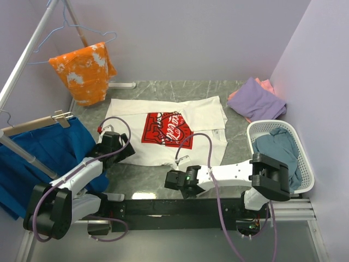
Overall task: Fold and stack the t-shirts
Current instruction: Grap the side of the flattened tshirt closest away from the robot with both arms
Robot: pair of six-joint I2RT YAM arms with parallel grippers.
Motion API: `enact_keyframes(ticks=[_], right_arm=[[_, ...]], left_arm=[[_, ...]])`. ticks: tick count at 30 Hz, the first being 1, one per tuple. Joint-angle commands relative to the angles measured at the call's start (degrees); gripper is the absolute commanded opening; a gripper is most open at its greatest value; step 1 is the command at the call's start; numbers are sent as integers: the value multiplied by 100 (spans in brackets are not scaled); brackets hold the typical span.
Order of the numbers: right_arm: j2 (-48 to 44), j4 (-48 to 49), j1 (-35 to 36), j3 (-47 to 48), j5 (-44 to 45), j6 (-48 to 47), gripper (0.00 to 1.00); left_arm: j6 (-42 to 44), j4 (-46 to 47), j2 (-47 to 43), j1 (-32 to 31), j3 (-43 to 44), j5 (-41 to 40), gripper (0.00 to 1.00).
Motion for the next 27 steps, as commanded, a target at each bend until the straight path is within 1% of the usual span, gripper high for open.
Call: enact_keyframes(ticks=[1, 7, 8, 9, 10, 11, 12, 13, 14, 15, 17, 23, 26, 27], right_arm=[[-269, -109, -184, -245, 644, 60, 59], [134, 5, -281, -332, 478, -106, 59], [152, 49, -272, -350, 443, -115, 58], [144, 75, -281, -376, 442, -98, 55], [143, 102, -272, -437, 442, -63, 51], [135, 111, -272, -455, 451, -63, 41], [126, 85, -272, -456, 477, -45, 35], [108, 84, -272, -447, 495, -45, 25], [73, 84, -272, -438, 504, -54, 6], [-23, 76, -272, -412, 530, -63, 0], [-181, -82, -272, -359, 678, -19, 0], [-1147, -618, -290, -52, 1039, 69, 0], [-1517, -689, -447, 116, 1119, -71, 0], [-1639, -637, -518, 133, 1084, -272, 0]], left_arm=[[60, 153, 57, -18, 155, 36, 100], [78, 162, 118, -18, 182, 71, 99], [87, 153, 136, -18, 182, 71, 100], [87, 153, 153, -18, 190, 80, 99], [78, 162, 171, -18, 190, 71, 99], [87, 171, 180, -18, 199, 80, 99], [96, 171, 180, -18, 199, 80, 99], [96, 162, 197, -18, 208, 89, 99], [96, 171, 206, -18, 208, 106, 99], [104, 171, 215, -18, 217, 98, 99], [113, 153, 250, -18, 234, 115, 99], [148, 136, 294, -18, 261, 124, 99], [157, 136, 329, -18, 269, 142, 100], [157, 136, 329, -18, 269, 159, 99]])
